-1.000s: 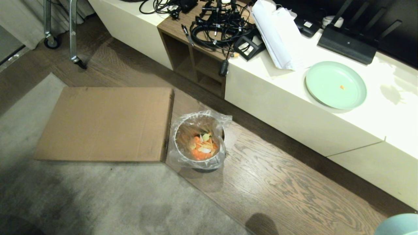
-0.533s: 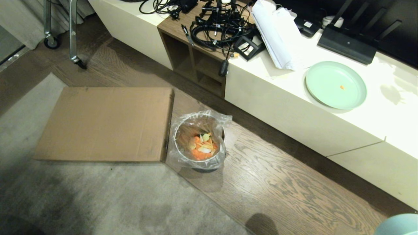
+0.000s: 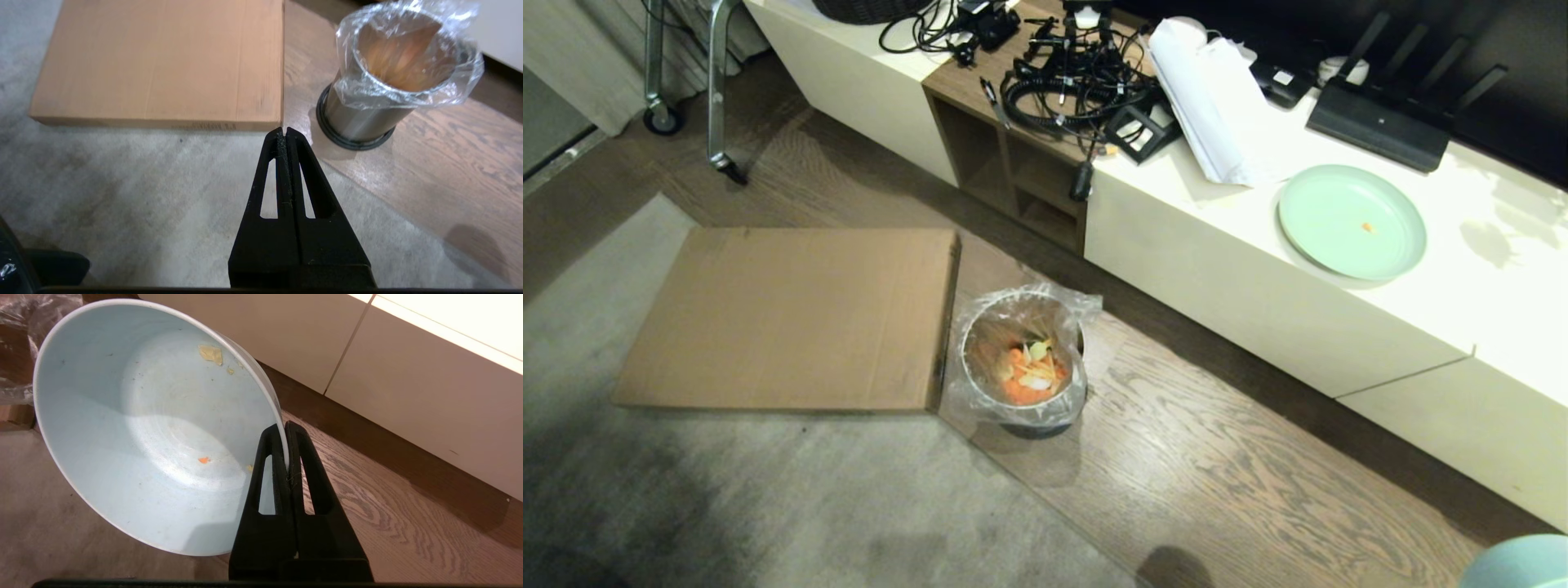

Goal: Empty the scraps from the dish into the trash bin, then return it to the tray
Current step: Put the bowl back to the table

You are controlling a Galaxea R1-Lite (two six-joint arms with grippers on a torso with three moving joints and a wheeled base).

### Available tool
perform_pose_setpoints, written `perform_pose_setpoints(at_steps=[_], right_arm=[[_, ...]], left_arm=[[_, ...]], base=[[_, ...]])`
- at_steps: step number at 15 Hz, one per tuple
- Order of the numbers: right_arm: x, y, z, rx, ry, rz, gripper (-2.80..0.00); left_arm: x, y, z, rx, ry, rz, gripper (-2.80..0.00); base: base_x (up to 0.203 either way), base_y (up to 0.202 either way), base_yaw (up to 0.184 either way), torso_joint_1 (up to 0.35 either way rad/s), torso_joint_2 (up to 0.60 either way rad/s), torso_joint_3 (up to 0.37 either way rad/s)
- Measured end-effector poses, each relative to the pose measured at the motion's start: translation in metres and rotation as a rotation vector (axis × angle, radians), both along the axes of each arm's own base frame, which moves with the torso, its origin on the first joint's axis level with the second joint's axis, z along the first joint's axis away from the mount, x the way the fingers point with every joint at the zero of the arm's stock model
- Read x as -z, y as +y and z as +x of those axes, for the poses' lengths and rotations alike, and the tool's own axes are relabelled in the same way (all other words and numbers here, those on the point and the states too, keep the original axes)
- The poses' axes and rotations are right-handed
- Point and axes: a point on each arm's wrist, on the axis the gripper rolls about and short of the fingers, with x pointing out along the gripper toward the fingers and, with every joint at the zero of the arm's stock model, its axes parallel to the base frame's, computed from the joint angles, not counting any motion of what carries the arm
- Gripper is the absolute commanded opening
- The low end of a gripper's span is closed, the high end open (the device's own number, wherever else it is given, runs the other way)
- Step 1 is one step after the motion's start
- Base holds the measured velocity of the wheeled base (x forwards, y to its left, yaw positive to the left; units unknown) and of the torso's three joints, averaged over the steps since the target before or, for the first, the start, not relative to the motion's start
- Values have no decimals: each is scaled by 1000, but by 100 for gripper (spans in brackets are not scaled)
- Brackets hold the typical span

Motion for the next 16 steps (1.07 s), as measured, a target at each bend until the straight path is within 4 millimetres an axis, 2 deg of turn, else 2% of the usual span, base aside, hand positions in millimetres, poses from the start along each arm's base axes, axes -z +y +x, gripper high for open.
perform_pose_setpoints(at_steps=[16], right_arm=[[0,0,0,1,-1,3,-280]], left_arm=[[0,0,0,0,0,-1,-280]], base=[[0,0,0,1,4,200]])
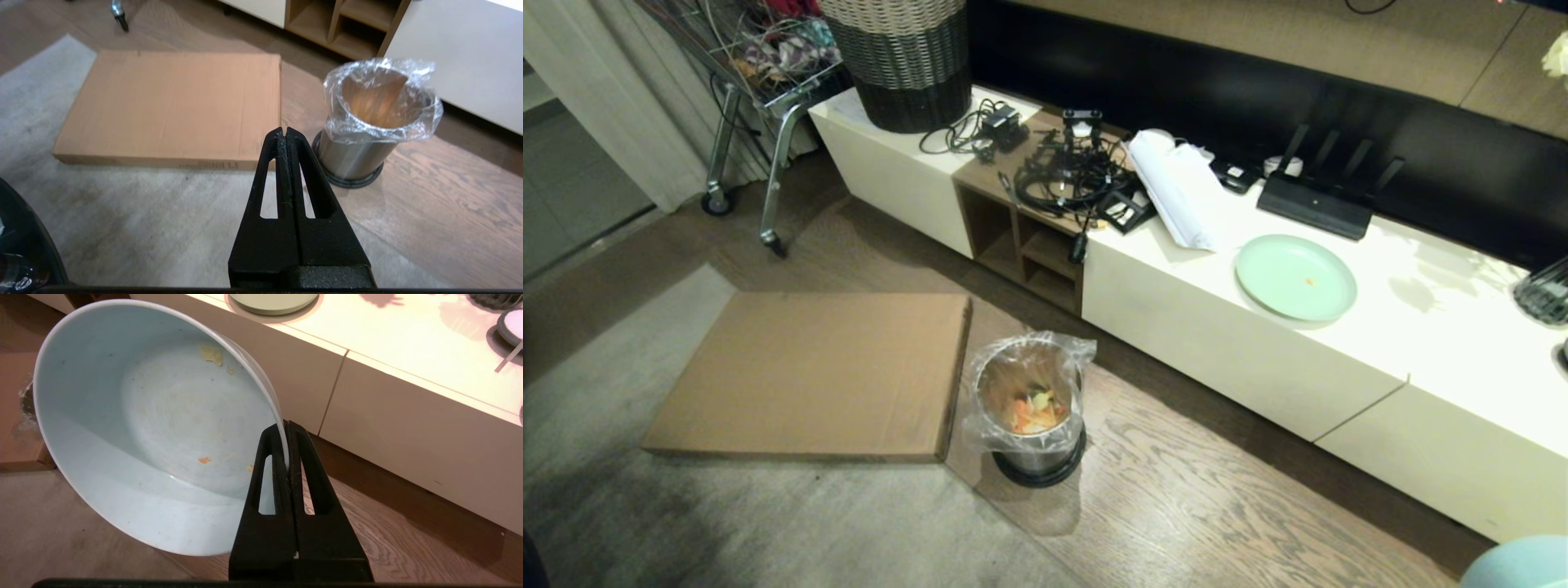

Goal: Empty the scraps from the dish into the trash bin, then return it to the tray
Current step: Put the bowl back to the table

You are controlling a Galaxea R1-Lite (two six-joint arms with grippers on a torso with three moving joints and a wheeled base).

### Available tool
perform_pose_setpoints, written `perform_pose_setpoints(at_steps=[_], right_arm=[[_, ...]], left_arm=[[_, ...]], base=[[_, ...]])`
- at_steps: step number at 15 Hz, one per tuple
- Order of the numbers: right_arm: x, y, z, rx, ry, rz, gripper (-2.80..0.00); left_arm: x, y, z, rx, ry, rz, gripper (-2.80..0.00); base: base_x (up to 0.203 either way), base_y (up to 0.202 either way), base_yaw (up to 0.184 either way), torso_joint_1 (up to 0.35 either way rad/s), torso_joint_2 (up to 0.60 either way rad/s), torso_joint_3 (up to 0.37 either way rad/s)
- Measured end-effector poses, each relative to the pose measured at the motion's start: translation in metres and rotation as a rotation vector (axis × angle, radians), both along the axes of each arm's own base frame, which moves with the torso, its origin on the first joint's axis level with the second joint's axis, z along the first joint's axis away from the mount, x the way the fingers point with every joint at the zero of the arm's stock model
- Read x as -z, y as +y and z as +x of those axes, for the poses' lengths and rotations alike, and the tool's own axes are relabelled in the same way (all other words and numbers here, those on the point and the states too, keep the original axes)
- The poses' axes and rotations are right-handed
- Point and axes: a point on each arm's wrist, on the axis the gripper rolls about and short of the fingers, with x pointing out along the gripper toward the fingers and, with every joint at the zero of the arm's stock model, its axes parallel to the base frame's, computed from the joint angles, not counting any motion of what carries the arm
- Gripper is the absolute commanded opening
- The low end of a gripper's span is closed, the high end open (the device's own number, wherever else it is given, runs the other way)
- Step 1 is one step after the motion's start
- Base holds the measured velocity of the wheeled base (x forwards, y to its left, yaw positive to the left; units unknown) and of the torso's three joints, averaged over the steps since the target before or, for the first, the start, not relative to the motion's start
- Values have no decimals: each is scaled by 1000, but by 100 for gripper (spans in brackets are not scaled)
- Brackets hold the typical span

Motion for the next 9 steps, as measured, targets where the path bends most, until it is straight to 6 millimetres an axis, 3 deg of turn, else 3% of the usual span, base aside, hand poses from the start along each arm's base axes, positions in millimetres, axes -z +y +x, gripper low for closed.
perform_pose_setpoints(at_steps=[9], right_arm=[[0,0,0,-1,1,0,-280]], left_arm=[[0,0,0,0,0,0,-280]], base=[[0,0,0,2,4,204]])
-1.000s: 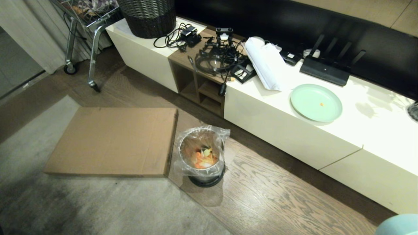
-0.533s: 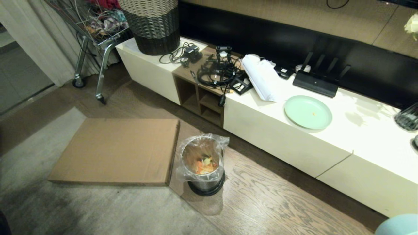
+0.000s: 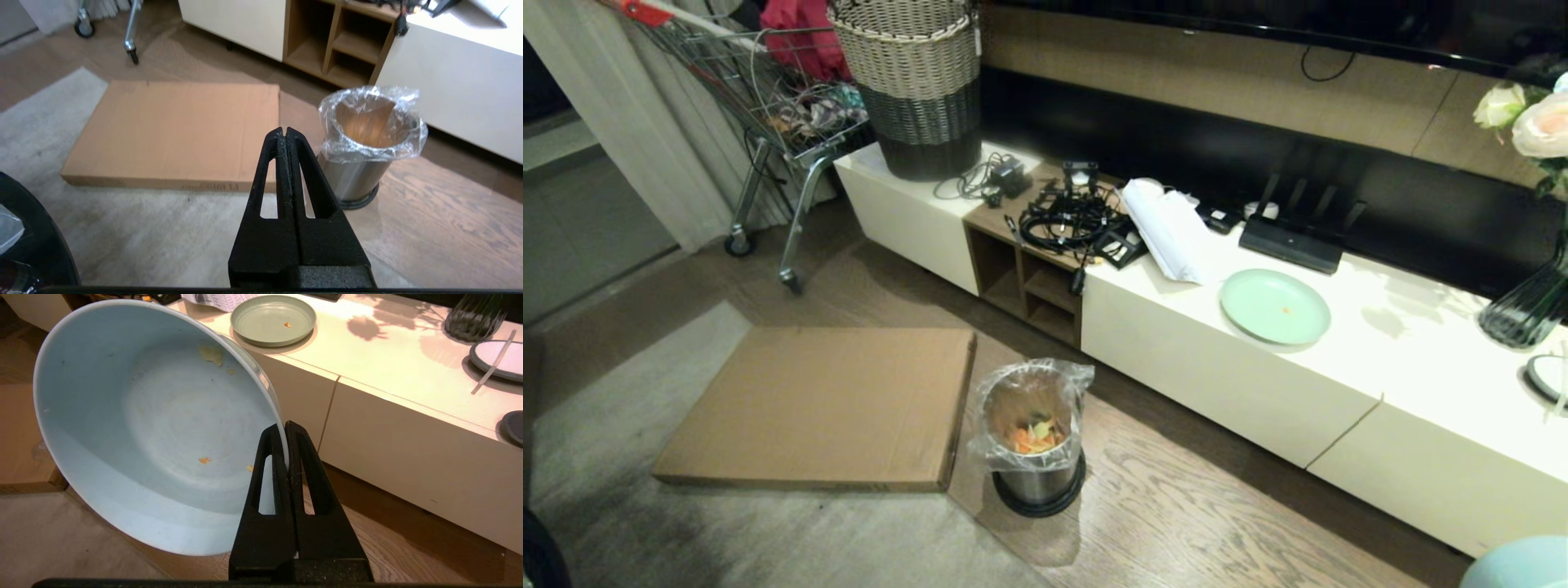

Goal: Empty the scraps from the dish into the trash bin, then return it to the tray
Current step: Put the bowl back to the table

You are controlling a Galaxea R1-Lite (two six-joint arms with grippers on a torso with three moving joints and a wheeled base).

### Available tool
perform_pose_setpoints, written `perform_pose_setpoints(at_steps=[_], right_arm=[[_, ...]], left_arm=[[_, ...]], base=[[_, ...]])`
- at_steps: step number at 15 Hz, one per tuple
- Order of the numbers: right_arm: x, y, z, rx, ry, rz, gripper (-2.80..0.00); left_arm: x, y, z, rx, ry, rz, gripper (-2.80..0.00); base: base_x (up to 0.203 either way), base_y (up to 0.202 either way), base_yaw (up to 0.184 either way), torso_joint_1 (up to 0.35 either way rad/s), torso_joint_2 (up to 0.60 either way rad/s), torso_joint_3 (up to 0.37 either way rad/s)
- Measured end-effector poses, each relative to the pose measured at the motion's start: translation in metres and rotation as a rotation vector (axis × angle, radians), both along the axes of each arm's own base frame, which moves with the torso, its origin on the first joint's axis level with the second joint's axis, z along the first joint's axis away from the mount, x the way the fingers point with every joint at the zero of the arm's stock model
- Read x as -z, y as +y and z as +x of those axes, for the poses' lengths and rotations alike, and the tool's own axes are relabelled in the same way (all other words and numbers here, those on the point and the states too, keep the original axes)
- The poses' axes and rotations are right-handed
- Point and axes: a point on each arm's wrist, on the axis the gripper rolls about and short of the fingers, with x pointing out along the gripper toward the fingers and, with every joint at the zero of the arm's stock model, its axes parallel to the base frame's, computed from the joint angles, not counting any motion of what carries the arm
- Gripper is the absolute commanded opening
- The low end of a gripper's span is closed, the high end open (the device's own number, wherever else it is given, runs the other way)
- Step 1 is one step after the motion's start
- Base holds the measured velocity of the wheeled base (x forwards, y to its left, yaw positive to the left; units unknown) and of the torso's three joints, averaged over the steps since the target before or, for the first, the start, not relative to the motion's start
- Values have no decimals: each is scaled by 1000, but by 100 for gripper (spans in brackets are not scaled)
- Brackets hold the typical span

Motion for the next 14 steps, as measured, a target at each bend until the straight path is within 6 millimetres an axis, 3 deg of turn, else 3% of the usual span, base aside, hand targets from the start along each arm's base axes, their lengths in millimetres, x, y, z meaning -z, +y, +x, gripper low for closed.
perform_pose_setpoints(at_steps=[8,14], right_arm=[[0,0,0,0,0,-1,-280],[0,0,0,0,0,-2,-280]], left_arm=[[0,0,0,-1,0,0,-280],[0,0,0,0,0,0,-280]], base=[[0,0,0,3,2,199],[0,0,0,2,0,34]])
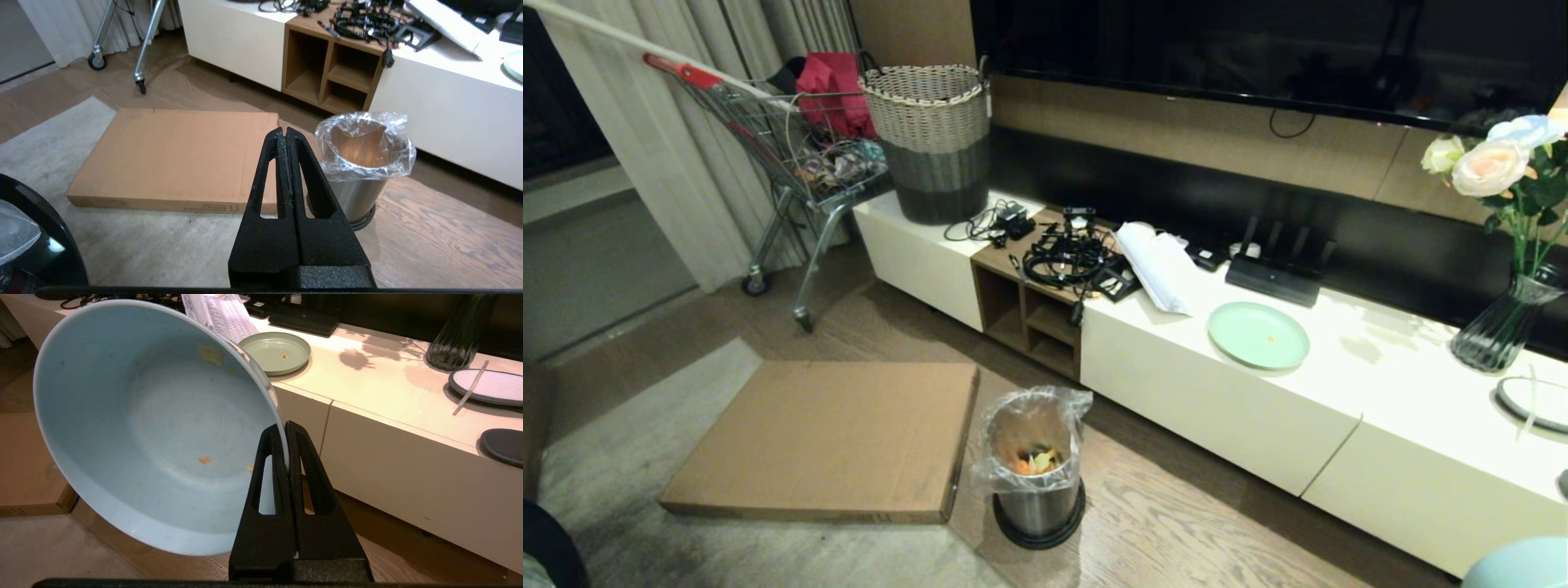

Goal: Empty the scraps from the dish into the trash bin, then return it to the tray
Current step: Put the bowl back to the table

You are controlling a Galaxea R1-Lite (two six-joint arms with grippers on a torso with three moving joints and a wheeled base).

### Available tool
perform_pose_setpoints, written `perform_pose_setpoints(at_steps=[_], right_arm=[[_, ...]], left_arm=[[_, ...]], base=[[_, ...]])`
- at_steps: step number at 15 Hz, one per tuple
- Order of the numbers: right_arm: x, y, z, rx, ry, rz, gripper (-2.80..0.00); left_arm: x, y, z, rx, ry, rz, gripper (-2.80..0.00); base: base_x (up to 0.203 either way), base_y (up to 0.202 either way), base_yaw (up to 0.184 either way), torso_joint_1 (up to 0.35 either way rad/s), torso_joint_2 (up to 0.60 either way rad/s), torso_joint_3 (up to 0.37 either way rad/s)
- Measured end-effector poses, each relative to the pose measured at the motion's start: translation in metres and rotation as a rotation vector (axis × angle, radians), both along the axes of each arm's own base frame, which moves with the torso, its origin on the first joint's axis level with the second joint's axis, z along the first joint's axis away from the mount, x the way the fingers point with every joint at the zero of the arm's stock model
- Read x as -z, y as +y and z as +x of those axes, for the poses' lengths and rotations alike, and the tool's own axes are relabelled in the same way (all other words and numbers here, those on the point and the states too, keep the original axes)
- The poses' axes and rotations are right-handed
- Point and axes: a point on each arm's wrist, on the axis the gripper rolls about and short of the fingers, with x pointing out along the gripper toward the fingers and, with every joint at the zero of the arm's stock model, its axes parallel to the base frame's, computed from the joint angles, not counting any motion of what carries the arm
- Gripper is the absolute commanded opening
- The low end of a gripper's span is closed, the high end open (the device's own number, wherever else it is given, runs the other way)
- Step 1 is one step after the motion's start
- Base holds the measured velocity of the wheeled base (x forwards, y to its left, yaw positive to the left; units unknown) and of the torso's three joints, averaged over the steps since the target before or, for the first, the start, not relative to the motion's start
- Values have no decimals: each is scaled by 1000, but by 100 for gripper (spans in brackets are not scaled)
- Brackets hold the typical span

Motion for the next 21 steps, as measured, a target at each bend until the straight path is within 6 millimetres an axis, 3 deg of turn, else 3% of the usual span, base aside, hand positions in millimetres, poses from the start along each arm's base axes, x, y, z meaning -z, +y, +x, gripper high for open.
perform_pose_setpoints(at_steps=[15,21], right_arm=[[0,0,0,0,-3,26,-280],[0,0,0,0,-3,22,-280]], left_arm=[[0,0,0,0,0,0,-280],[0,0,0,0,0,0,-280]], base=[[-3,0,0,1,1,5],[-181,0,0,2,4,5]])
